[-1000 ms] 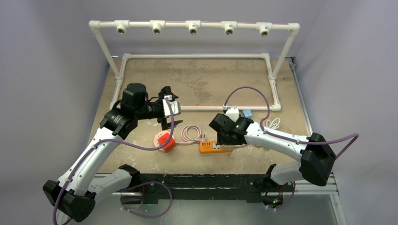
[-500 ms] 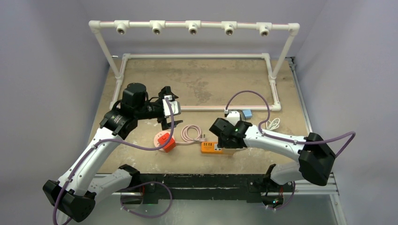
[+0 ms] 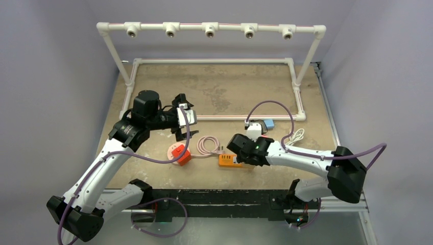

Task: Insert the plug
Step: Insert the plug into the socket.

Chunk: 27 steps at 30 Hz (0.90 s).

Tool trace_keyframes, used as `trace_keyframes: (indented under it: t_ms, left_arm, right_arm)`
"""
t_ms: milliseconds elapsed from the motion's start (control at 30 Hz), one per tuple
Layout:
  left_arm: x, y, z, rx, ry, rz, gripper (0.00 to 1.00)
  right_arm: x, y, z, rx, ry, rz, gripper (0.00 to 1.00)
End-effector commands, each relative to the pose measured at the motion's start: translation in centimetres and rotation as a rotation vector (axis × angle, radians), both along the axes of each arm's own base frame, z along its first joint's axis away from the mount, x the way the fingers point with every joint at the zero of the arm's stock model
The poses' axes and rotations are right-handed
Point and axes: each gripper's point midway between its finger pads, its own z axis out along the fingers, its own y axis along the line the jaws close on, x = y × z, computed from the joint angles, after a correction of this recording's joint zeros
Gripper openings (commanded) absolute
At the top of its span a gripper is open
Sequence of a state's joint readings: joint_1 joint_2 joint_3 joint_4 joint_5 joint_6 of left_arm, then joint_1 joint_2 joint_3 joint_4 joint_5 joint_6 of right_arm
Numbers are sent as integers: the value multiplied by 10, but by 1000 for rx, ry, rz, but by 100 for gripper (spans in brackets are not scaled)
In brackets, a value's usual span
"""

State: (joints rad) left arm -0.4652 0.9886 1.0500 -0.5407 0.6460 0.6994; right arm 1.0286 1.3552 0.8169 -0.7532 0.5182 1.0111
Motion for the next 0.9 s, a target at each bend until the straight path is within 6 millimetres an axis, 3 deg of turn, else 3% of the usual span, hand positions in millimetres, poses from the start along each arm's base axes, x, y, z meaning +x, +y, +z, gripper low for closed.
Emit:
trace_keyframes:
  t_ms: [0, 267, 367, 400, 533, 633, 867]
  left_arm:
    - [5, 2, 10, -3, -29, 19, 97]
    - [9, 4, 12, 7, -38, 41, 97]
    - [11, 6, 11, 13, -33, 57, 98]
    - [12, 6, 11, 13, -30, 62, 98]
    - [12, 6, 12, 6, -12, 69, 99]
    - [12, 5, 15, 0, -16, 68, 99]
    - [11, 5, 20, -6, -23, 69, 99]
  right_arm:
    - [-46, -20, -41, -85, 166, -34, 0]
    - [-63, -18, -52, -104, 185, -43, 0]
    - [-61, -19, -47, -111, 174, -55, 0]
    - [-61, -19, -43, -111, 170, -57, 10]
    - [-55, -8, -18, -54, 142, -28, 67]
    - [-45, 2, 4, -26, 97, -12, 96]
    - [-31, 15, 39, -6, 68, -2, 99]
